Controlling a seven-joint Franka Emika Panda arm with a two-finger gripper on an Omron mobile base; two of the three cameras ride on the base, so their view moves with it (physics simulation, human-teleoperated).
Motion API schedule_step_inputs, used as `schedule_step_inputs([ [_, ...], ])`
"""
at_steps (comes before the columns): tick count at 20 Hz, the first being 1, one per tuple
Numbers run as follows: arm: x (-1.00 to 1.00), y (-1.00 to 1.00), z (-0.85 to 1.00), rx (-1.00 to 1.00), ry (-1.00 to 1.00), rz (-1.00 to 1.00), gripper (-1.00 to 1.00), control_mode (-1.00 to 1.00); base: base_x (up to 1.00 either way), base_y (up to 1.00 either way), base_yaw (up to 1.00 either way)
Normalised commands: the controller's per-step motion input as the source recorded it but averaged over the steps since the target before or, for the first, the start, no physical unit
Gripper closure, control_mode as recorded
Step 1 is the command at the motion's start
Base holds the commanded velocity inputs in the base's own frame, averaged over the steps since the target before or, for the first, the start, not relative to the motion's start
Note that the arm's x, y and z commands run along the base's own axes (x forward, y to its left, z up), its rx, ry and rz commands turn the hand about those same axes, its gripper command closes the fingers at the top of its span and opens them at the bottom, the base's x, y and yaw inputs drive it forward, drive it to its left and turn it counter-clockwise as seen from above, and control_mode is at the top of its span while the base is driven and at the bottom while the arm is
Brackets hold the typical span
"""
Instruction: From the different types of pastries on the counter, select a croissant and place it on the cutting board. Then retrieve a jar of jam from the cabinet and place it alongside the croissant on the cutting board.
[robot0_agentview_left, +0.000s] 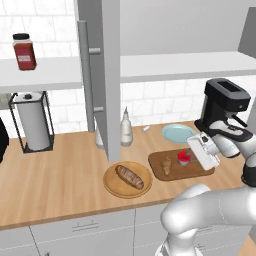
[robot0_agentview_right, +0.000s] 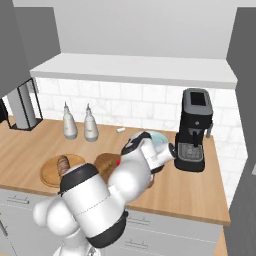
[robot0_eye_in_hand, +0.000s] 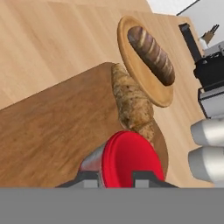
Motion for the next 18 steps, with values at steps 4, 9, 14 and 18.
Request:
schedule_step_inputs([
  [4,0.00,0.02,-0.10,0.00,0.00,0.00,-1.00,-1.00,0.00,0.00,0.00],
  [9,-0.07,0.00,0.00,0.00,0.00,0.00,-1.00,-1.00,0.00,0.00,0.00],
  [14,-0.30,0.00,0.10,0.00,0.00,0.00,-1.00,-1.00,0.00,0.00,0.00],
  [18,-0.59,0.00,0.24,0.00,-0.01,0.00,-1.00,-1.00,0.00,0.00,0.00],
])
